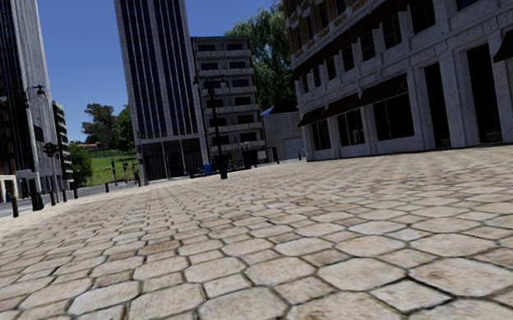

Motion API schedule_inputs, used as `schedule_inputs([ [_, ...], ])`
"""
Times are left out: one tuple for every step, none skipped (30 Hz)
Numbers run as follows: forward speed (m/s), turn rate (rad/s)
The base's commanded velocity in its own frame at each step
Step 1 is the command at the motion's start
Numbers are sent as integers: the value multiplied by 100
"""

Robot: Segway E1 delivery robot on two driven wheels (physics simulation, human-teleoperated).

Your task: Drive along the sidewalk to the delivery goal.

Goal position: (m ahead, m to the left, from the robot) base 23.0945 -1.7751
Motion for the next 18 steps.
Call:
schedule_inputs([
  [200,0],
  [200,0],
  [200,0],
  [200,0],
  [200,0],
  [200,0],
  [200,0],
  [200,0],
  [200,0],
  [200,0],
  [200,0],
  [200,0],
  [200,0],
  [200,0],
  [200,0],
  [200,0],
  [200,0],
  [200,0],
])
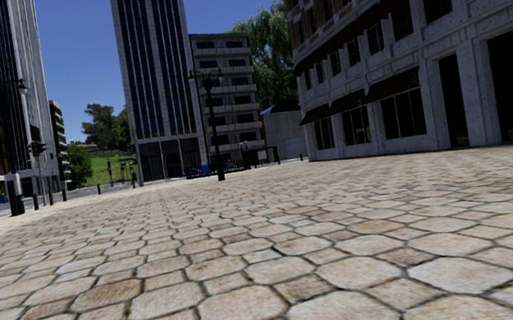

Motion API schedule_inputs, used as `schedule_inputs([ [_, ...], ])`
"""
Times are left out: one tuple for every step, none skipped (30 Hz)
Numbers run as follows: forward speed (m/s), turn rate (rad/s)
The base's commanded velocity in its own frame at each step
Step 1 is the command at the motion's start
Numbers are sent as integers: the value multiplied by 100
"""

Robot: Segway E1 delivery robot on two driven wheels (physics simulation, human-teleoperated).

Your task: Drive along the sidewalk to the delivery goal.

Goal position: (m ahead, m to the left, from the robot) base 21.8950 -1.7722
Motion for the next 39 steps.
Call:
schedule_inputs([
  [200,0],
  [200,0],
  [200,0],
  [200,0],
  [200,0],
  [200,0],
  [200,0],
  [200,0],
  [200,0],
  [200,0],
  [200,0],
  [200,0],
  [200,0],
  [200,0],
  [200,0],
  [200,0],
  [200,0],
  [200,0],
  [200,0],
  [200,0],
  [200,0],
  [200,0],
  [200,0],
  [200,0],
  [200,0],
  [200,0],
  [200,0],
  [200,0],
  [200,0],
  [200,0],
  [200,0],
  [200,0],
  [200,0],
  [200,0],
  [200,0],
  [200,0],
  [200,0],
  [200,0],
  [200,0],
])
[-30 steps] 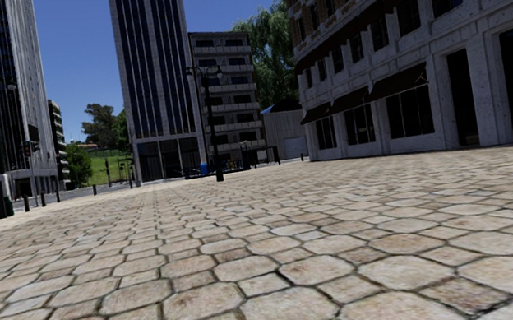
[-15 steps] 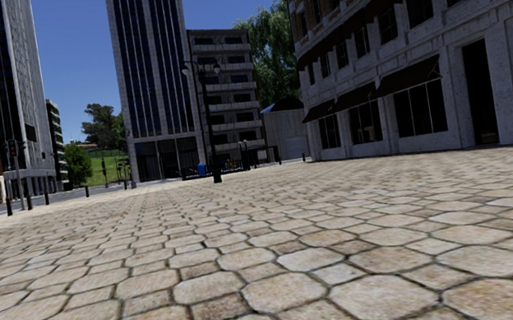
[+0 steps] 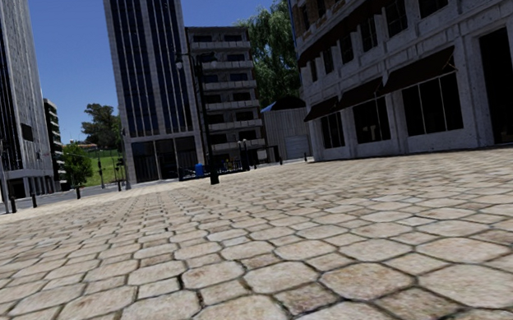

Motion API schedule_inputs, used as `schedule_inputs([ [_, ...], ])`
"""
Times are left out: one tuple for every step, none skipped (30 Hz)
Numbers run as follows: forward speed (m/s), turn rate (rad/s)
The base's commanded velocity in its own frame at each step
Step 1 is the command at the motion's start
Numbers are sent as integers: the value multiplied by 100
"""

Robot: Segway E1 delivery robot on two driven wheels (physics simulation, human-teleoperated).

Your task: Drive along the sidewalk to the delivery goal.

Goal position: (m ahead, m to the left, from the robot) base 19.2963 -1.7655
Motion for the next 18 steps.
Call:
schedule_inputs([
  [200,0],
  [200,0],
  [200,0],
  [200,0],
  [200,0],
  [200,0],
  [200,0],
  [200,0],
  [200,0],
  [200,0],
  [200,0],
  [200,0],
  [200,0],
  [200,0],
  [200,0],
  [200,0],
  [200,0],
  [200,0],
])
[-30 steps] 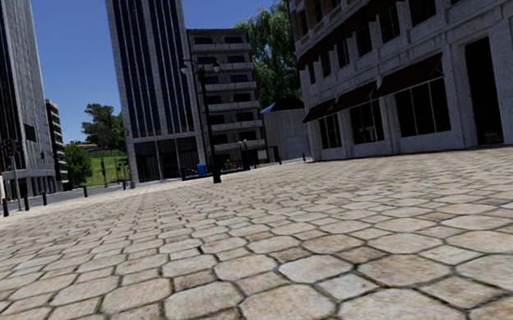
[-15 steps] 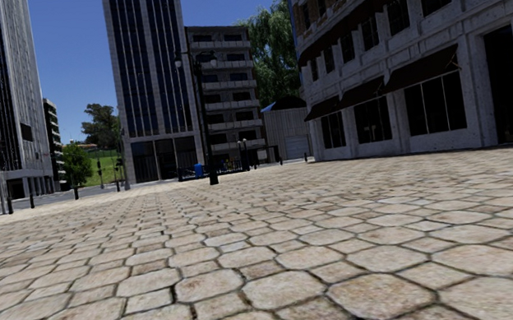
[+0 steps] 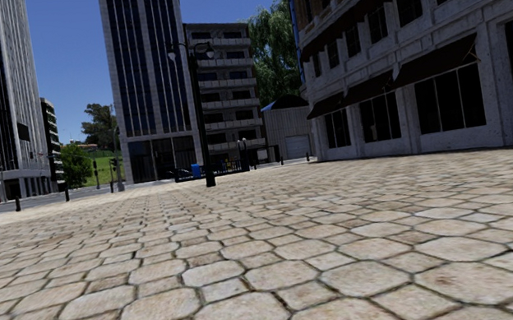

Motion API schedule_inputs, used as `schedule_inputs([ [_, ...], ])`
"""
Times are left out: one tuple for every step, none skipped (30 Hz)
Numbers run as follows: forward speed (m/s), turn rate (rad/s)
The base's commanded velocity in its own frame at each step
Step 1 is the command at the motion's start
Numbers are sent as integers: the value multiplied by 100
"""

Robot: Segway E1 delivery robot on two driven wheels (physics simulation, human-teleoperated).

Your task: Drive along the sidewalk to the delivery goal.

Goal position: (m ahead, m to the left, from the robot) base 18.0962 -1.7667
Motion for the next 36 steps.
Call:
schedule_inputs([
  [200,0],
  [200,0],
  [200,0],
  [200,0],
  [200,0],
  [200,0],
  [200,0],
  [200,0],
  [200,0],
  [200,0],
  [200,0],
  [200,0],
  [200,0],
  [200,0],
  [200,0],
  [200,0],
  [200,-2],
  [200,-6],
  [200,-7],
  [200,-7],
  [200,-9],
  [200,-16],
  [200,-21],
  [200,-22],
  [200,-22],
  [200,-22],
  [200,-22],
  [200,-22],
  [200,-23],
  [200,-23],
  [200,-26],
  [200,-33],
  [200,-36],
  [200,-36],
  [200,-36],
  [200,-36],
])
